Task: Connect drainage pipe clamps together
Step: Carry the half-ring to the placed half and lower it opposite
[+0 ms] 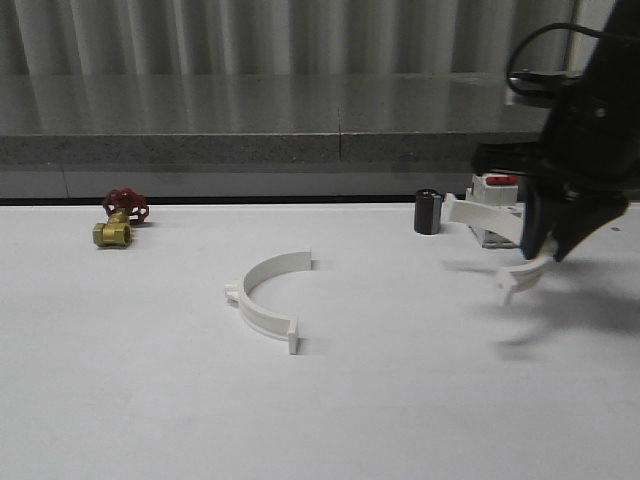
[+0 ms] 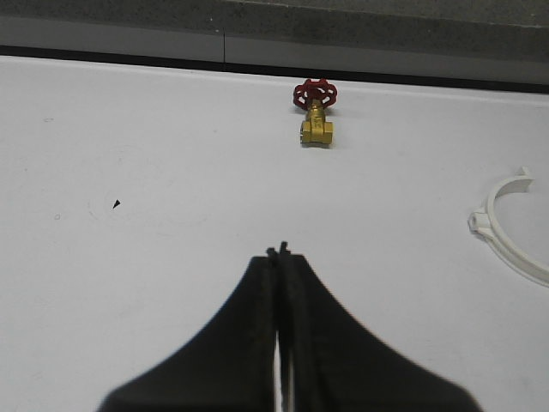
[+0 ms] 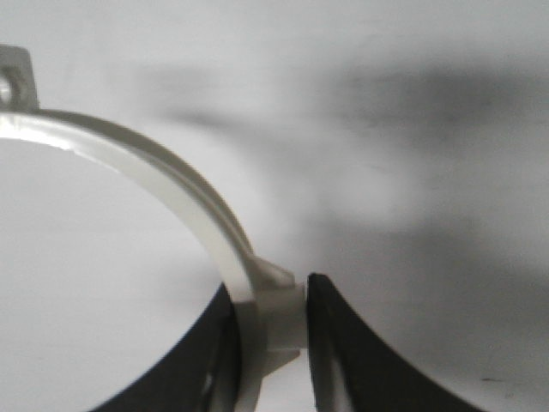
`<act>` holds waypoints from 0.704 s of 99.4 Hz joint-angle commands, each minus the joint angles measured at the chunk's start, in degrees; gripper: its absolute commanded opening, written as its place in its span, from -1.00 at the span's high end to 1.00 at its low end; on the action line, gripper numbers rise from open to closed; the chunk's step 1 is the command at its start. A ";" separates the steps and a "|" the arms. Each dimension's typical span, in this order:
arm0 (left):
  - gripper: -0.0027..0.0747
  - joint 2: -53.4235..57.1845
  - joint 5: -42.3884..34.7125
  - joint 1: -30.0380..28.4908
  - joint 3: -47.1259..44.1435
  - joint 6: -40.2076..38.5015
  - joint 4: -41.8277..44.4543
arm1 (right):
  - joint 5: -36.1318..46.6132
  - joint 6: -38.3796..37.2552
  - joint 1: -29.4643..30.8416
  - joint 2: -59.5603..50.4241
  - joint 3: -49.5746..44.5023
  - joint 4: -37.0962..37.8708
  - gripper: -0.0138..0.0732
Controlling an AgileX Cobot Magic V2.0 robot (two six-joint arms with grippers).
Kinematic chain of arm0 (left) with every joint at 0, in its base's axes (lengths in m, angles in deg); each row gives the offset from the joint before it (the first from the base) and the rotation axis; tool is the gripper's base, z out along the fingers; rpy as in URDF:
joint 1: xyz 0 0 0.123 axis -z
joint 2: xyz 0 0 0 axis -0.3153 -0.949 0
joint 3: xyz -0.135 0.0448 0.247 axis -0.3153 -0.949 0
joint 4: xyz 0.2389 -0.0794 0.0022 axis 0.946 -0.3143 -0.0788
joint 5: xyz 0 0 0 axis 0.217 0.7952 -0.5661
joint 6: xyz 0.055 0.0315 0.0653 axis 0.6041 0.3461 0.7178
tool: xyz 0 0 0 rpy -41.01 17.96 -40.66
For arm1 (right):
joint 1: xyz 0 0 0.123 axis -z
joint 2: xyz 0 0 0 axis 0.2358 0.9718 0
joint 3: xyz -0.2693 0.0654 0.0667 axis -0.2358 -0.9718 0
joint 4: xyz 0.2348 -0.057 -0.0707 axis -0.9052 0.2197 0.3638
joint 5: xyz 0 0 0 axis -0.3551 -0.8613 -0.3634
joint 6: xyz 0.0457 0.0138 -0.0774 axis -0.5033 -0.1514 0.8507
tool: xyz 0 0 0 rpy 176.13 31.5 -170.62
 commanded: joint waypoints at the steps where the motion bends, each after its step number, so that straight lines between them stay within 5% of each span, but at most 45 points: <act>1: 0.98 -0.16 -3.65 -0.13 1.60 0.05 0.47 | 1.17 -7.04 -3.92 -3.15 2.53 3.47 0.56; 22: 0.98 -0.16 -3.65 -0.13 1.60 0.05 0.47 | -0.42 -18.63 -10.66 0.17 8.00 10.36 0.56; 70: 0.98 -0.16 -3.65 -0.13 1.60 0.05 0.47 | -1.65 -25.57 -18.37 9.79 15.47 10.41 0.56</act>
